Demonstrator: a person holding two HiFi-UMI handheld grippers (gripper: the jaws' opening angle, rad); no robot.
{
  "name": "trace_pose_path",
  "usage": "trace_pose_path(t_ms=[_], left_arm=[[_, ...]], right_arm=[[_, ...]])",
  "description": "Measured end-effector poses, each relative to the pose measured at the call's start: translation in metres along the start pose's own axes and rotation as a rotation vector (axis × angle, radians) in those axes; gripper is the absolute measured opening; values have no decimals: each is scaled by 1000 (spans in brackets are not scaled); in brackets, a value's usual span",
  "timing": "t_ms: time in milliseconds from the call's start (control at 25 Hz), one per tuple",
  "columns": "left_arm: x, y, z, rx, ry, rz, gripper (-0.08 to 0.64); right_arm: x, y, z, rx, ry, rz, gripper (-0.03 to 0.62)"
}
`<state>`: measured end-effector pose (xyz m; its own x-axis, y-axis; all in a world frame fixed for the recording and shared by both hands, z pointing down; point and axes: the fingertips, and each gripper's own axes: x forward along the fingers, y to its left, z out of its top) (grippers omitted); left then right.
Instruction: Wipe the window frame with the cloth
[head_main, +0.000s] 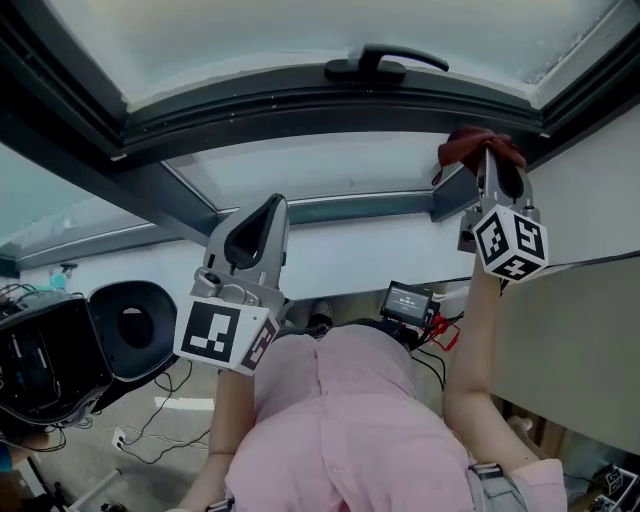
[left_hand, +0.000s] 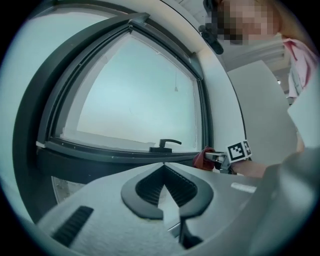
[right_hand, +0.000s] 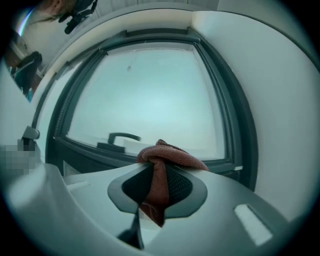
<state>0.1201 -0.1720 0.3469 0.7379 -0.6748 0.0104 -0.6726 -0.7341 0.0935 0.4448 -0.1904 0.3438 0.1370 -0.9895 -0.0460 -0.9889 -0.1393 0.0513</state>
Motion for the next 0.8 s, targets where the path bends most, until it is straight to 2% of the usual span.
trace_pose_path(t_ms=[200,280,560,800], left_arm=[[-23,15,-1,0,11,67,-3],[-34,17,3,8,5,74,-3],[-84,15,15,7,-11,32,-3],[-142,17,12,18,25,1,-3]], right_arm=[[-27,102,23,2,-12,215,67],[-42,130,27,18,4,266,67],[-102,206,30,74,44,339,67],[-158,267,21,121,94,330,67]])
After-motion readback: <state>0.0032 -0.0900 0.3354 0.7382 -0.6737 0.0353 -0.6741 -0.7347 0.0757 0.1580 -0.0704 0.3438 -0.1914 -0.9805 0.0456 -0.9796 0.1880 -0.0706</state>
